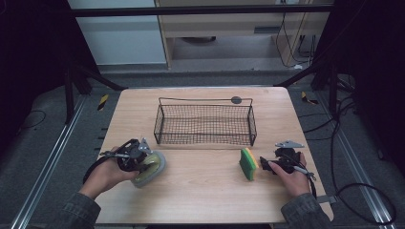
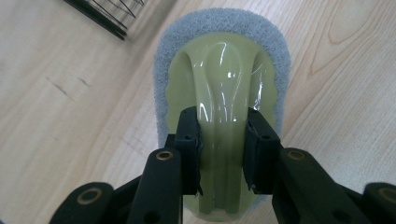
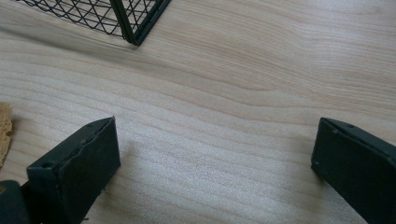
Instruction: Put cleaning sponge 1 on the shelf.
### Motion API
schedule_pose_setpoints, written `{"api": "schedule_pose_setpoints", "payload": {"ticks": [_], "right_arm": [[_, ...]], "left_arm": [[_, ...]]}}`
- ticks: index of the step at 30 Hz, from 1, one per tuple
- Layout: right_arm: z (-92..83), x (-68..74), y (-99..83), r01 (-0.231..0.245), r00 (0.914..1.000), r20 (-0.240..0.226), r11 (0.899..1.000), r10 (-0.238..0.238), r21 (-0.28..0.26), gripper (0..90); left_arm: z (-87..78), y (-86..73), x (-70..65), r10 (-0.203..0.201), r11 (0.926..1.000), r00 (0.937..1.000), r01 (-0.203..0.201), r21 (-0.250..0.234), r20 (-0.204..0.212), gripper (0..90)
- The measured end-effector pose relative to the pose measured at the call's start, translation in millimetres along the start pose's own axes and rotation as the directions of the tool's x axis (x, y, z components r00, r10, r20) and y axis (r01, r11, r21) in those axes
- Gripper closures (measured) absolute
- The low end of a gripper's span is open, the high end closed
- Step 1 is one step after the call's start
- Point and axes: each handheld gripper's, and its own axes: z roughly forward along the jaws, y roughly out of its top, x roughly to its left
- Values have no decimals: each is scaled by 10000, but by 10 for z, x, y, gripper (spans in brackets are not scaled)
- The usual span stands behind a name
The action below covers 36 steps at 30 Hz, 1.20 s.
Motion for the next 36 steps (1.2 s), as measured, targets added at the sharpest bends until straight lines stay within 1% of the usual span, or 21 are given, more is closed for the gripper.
{"api": "schedule_pose_setpoints", "payload": {"ticks": [1, 2, 4, 6, 7, 8, 10, 14, 16, 19, 22, 25, 27, 28, 29, 30, 31, 32, 34, 35, 36], "right_arm": [[-3, -1, -1, 0, 10000, -2, 10000, 0, 20, 13], [-3, -1, -1, 0, 10000, -2, 10000, 0, 20, 13], [-6, 5, -4, -53, 10000, 24, 10000, 53, 24, 13], [-8, 6, -6, -77, 10000, 19, 10000, 77, 12, 13], [-9, 7, -7, -76, 10000, 23, 10000, 76, 16, 13], [-9, 7, -7, -76, 10000, 23, 10000, 76, 16, 13], [-8, 5, -7, -60, 10000, 18, 10000, 60, 5, 13], [-8, 6, -7, -62, 10000, 16, 10000, 62, 4, 13], [-9, 7, -7, -77, 10000, 19, 10000, 77, 18, 13], [-8, 6, -8, -56, 10000, 19, 10000, 56, 5, 13], [-8, 6, -8, -56, 10000, 17, 10000, 56, 7, 13], [-7, 6, -7, -60, 10000, 13, 10000, 60, 6, 10], [-4, 8, -5, -71, 10000, 20, 10000, 71, 16, 9], [-4, 8, -5, -71, 10000, 20, 10000, 71, 16, 9], [-4, 7, -5, -50, 10000, 22, 10000, 50, 22, 9], [-4, 8, -5, -70, 10000, 17, 10000, 70, 3, 9], [-6, 8, -6, -69, 10000, 9, 10000, 69, 3, 9], [-11, 9, -10, -44, 10000, -13, 10000, 44, 20, 9], [-28, 9, -28, 31, 10000, -34, 10000, -31, 30, 9], [-33, 11, -33, -4, 10000, -48, 10000, 4, 26, 9], [-33, 11, -33, -4, 10000, -48, 10000, 4, 26, 9]], "left_arm": [[-36, 9, -5, 131, 9998, 9999, -133, -142, -106, 704], [-36, 9, -5, 131, 9998, 9999, -133, -142, -106, 704], [-98, 43, -4, 436, 9985, 9987, -444, -326, -259, 704], [-113, 56, -3, 503, 9980, 9983, -513, -363, -278, 704], [-138, 92, 6, 720, 9965, 9967, -735, -395, -376, 704], [-138, 92, 6, 720, 9965, 9967, -735, -395, -376, 704], [-162, 139, 20, 947, 9946, 9938, -969, -370, -589, 704], [-257, 255, 53, 1186, 9912, 9890, -1232, -488, -888, 704], [-322, 320, 79, 1427, 9877, 9846, -1482, -490, -1014, 704], [-407, 408, 120, 1550, 9847, 9810, -1629, -611, -1170, 704], [-502, 528, 162, 1789, 9797, 9746, -1890, -666, -1347, 705], [-563, 630, 186, 2132, 9722, 9647, -2251, -641, -1544, 704], [-589, 697, 149, 2553, 9605, 9493, -2708, -648, -1832, 705], [-593, 720, 127, 2686, 9558, 9459, -2852, -720, -1819, 705], [-593, 747, 111, 2764, 9527, 9454, -2932, -801, -1726, 705], [-589, 779, 96, 2945, 9471, 9390, -3116, -772, -1774, 704], [-581, 815, 92, 3182, 9406, 9311, -3336, -636, -1784, 704], [-575, 851, 94, 3295, 9372, 9270, -3441, -568, -1790, 705], [-559, 936, 128, 3388, 9333, 9210, -3548, -548, -1920, 704], [-559, 936, 128, 3388, 9333, 9210, -3548, -548, -1920, 704], [-553, 966, 151, 3383, 9327, 9191, -3560, -577, -2022, 704]]}}
